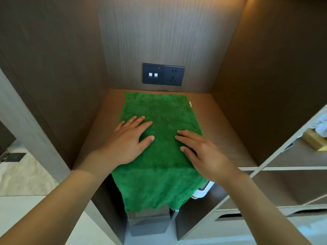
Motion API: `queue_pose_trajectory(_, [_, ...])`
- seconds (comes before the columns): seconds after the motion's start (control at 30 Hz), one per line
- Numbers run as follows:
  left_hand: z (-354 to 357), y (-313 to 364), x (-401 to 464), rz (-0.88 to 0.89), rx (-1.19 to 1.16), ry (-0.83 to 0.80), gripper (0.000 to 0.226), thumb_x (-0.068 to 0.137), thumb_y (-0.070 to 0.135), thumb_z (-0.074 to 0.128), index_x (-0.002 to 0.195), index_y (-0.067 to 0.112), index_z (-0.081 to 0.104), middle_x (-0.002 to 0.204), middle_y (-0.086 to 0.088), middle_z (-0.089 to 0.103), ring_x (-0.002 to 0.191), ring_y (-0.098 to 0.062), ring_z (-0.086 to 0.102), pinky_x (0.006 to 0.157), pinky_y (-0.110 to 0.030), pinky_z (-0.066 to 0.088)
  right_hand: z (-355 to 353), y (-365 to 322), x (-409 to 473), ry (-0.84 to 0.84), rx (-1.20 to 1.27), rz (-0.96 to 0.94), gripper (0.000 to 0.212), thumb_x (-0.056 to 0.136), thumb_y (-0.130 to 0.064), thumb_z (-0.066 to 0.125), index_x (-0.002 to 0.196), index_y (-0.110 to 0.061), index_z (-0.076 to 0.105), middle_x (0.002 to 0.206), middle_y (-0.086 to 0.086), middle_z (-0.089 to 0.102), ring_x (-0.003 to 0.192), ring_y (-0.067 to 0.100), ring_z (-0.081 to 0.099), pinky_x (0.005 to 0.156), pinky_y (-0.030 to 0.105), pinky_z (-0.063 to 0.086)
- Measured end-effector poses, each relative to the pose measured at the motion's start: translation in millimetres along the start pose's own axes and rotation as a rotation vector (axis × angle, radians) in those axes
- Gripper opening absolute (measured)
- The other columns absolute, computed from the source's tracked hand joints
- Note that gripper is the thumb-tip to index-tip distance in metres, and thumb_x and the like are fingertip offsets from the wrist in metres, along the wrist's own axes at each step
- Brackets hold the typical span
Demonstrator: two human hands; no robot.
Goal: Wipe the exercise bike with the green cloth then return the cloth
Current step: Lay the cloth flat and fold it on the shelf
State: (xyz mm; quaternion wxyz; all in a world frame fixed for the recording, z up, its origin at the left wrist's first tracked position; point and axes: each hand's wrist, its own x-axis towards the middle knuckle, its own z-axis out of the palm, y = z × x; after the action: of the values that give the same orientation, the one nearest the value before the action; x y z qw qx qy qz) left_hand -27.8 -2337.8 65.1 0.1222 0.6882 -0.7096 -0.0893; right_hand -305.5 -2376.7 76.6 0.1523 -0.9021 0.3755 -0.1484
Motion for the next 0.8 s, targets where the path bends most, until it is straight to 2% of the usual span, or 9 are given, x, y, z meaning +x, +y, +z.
queue_pose_trajectory(0.07, [-5,7,-10,0.049,0.037,0.141,0.059,0.106,0.053,0.04,0.161,0.034,0.032,0.172,0.007,0.022,0.161,-0.018,0.012,0.13,-0.048,0.014,5,2,-6,0.062,-0.032,-0.012,0.041,0.11,-0.029,0.05,0.15,-0.018,0.058,0.16,-0.003,0.05,0.15,0.016,0.043,0.124,0.034,0.033])
queue_pose_trajectory(0.13, [-8,18,-27,0.173,0.034,0.291,0.044,0.105,0.043,0.048,0.147,0.029,0.054,0.16,0.007,0.043,0.152,-0.018,0.033,0.124,-0.048,0.03,9,5,-7,0.091,-0.076,-0.036,0.041,0.11,-0.029,0.051,0.149,-0.018,0.059,0.158,-0.002,0.053,0.149,0.018,0.046,0.123,0.04,0.037])
queue_pose_trajectory(0.2, [-7,27,-44,0.275,-0.091,0.333,0.029,0.102,0.043,0.051,0.12,0.029,0.07,0.133,0.014,0.061,0.128,-0.008,0.053,0.105,-0.037,0.048,11,7,-6,0.1,-0.081,-0.046,0.041,0.11,-0.03,0.05,0.149,-0.02,0.059,0.158,-0.002,0.053,0.148,0.019,0.047,0.122,0.041,0.039])
queue_pose_trajectory(0.23, [-5,30,-53,0.298,-0.14,0.324,0.026,0.101,0.045,0.054,0.108,0.029,0.073,0.119,0.017,0.064,0.114,-0.004,0.057,0.094,-0.03,0.051,11,8,-6,0.105,-0.078,-0.051,0.042,0.11,-0.031,0.05,0.149,-0.02,0.059,0.158,-0.003,0.053,0.148,0.018,0.046,0.121,0.042,0.039])
queue_pose_trajectory(0.3, [1,29,-66,0.294,-0.19,0.29,0.025,0.097,0.048,0.062,0.097,0.028,0.077,0.106,0.019,0.066,0.103,-0.001,0.059,0.087,-0.016,0.047,12,8,-7,0.126,-0.082,-0.054,0.041,0.11,-0.031,0.051,0.148,-0.021,0.059,0.159,-0.003,0.052,0.149,0.018,0.045,0.122,0.042,0.039])
queue_pose_trajectory(0.4, [9,22,-81,0.239,-0.276,0.3,0.025,0.092,0.045,0.07,0.102,0.026,0.081,0.114,0.018,0.071,0.111,0.001,0.06,0.097,-0.005,0.038,13,5,-12,0.264,-0.057,-0.083,0.03,0.106,-0.023,0.061,0.132,-0.016,0.072,0.147,-0.001,0.062,0.14,0.019,0.055,0.113,0.044,0.048])
queue_pose_trajectory(0.5, [14,19,-91,0.232,-0.295,0.321,0.03,0.089,0.047,0.074,0.11,0.027,0.082,0.125,0.021,0.07,0.122,0.003,0.06,0.106,-0.017,0.044,16,-1,-21,0.382,-0.038,-0.165,0.02,0.103,-0.02,0.067,0.119,-0.014,0.079,0.131,0.0,0.072,0.125,0.02,0.066,0.102,0.045,0.053])
queue_pose_trajectory(0.63, [19,20,-96,0.232,-0.283,0.365,0.034,0.089,0.048,0.073,0.113,0.027,0.082,0.129,0.017,0.071,0.127,-0.001,0.062,0.109,-0.033,0.047,26,-15,-30,0.221,-0.006,-0.241,0.042,0.105,-0.041,0.059,0.138,-0.017,0.07,0.149,-0.002,0.062,0.144,0.019,0.053,0.116,0.041,0.045])
queue_pose_trajectory(0.8, [29,14,-113,0.198,-0.196,0.483,0.035,0.094,0.044,0.067,0.119,0.023,0.079,0.136,0.011,0.068,0.133,-0.007,0.06,0.112,-0.04,0.048,26,2,-43,0.201,-0.105,-0.289,0.046,0.107,-0.044,0.053,0.147,-0.024,0.061,0.157,-0.01,0.052,0.151,0.017,0.044,0.12,0.042,0.042])
